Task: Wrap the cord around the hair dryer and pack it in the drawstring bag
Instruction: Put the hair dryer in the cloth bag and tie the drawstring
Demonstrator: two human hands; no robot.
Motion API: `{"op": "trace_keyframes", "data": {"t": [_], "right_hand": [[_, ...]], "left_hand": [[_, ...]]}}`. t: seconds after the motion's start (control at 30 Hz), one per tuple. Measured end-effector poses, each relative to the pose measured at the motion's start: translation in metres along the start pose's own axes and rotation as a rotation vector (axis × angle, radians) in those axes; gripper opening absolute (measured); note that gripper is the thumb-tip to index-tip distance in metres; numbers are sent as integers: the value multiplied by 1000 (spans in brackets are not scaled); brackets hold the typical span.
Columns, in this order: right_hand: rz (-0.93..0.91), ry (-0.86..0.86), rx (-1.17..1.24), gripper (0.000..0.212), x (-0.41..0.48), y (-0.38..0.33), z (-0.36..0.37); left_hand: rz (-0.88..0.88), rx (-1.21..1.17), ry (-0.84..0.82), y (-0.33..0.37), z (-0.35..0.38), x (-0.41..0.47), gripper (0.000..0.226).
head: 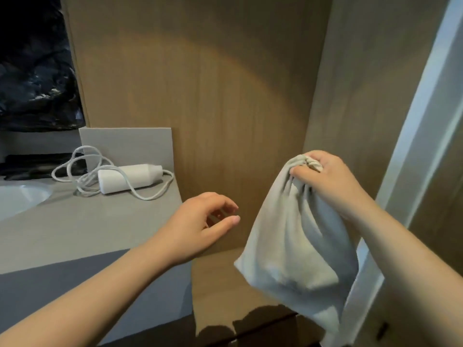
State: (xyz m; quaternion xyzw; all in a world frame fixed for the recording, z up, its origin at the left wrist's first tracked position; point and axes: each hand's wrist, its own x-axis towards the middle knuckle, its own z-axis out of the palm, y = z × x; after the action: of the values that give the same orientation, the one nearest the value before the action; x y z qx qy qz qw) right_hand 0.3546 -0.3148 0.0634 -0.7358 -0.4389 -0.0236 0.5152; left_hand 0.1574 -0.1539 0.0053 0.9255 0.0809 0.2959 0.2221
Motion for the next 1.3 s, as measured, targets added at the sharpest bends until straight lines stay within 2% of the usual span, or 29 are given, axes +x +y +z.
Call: {"op": "trace_keyframes", "data": {"t": [0.13, 0.57, 0.8, 1.07, 1.3], "right_hand": [[39, -39, -158, 3, -11, 64, -15], [294, -60, -284, 10, 1, 254, -19], [387, -11, -277, 8, 12, 316, -3], [541, -49, -210, 8, 49, 364, 6], [466, 31, -250, 9, 67, 393, 22]], "left_hand": [[-61, 69, -126, -10, 56, 30, 25], [-280, 114, -478, -106, 269, 133, 24], [-277, 202, -567, -167, 362, 178, 44], [-237, 230, -593, -225, 460, 237, 63], [-216, 325, -638, -261, 525, 272, 91]]}}
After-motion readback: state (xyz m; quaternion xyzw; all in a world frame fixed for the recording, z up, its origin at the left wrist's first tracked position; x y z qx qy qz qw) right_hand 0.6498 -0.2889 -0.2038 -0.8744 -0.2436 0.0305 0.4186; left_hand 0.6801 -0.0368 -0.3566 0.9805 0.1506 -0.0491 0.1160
